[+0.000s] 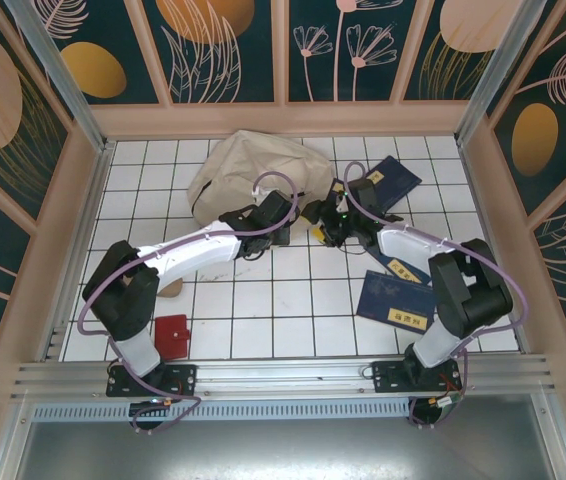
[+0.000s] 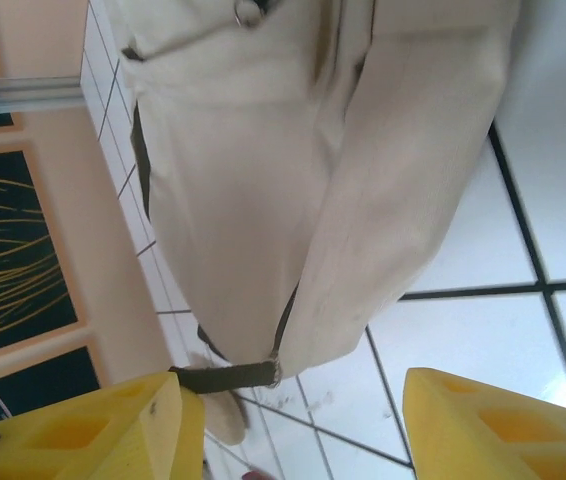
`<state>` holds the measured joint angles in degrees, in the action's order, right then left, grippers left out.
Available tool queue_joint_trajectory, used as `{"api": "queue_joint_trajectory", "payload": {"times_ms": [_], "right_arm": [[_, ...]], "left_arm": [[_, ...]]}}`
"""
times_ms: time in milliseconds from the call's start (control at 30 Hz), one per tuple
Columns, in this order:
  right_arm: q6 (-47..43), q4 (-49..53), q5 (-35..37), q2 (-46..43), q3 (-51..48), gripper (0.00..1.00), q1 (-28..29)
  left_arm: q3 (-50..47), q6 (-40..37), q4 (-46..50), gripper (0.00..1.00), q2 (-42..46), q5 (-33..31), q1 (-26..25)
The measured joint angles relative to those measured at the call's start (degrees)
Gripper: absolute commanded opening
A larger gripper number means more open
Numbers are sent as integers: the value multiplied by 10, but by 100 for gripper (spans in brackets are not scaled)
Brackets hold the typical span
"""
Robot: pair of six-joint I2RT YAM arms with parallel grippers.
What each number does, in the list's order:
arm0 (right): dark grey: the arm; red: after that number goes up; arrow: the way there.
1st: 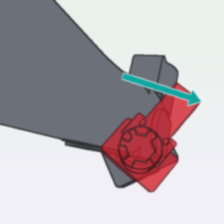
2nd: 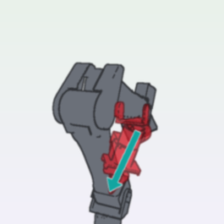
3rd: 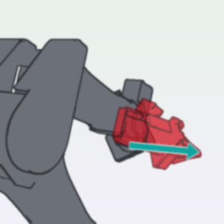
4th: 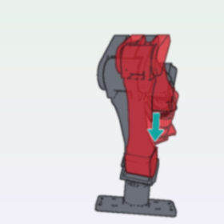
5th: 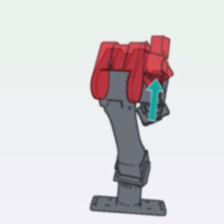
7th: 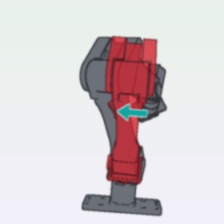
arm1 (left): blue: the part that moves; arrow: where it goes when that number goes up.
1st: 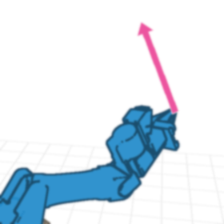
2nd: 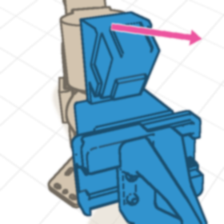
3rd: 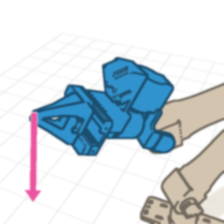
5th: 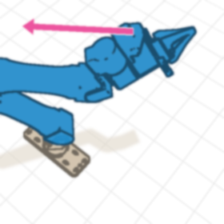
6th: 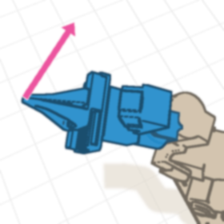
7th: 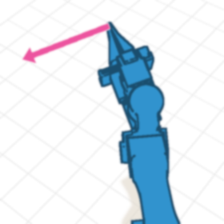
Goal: Pack the student bag
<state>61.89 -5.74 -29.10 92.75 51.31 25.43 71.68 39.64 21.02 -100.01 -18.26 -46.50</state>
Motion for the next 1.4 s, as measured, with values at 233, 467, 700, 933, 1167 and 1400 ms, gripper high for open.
{"api": "queue_joint_trajectory", "payload": {"times_ms": [233,467,700,933,1167,1400], "right_arm": [[42,-21,0,57,13,49,20],[49,-32,2,109,31,29,31],[42,-37,17,122,41,6,30],[23,-23,42,122,40,5,7],[6,-17,49,122,40,4,-6],[-14,-18,49,115,40,3,-2]], "left_arm": [[0,-5,0,0,1,-3,0],[0,-6,2,0,21,-22,0],[0,-6,21,0,23,-44,0],[0,-5,52,0,23,-92,1],[-3,3,55,25,29,-54,11],[-10,51,8,47,31,64,72]]}}
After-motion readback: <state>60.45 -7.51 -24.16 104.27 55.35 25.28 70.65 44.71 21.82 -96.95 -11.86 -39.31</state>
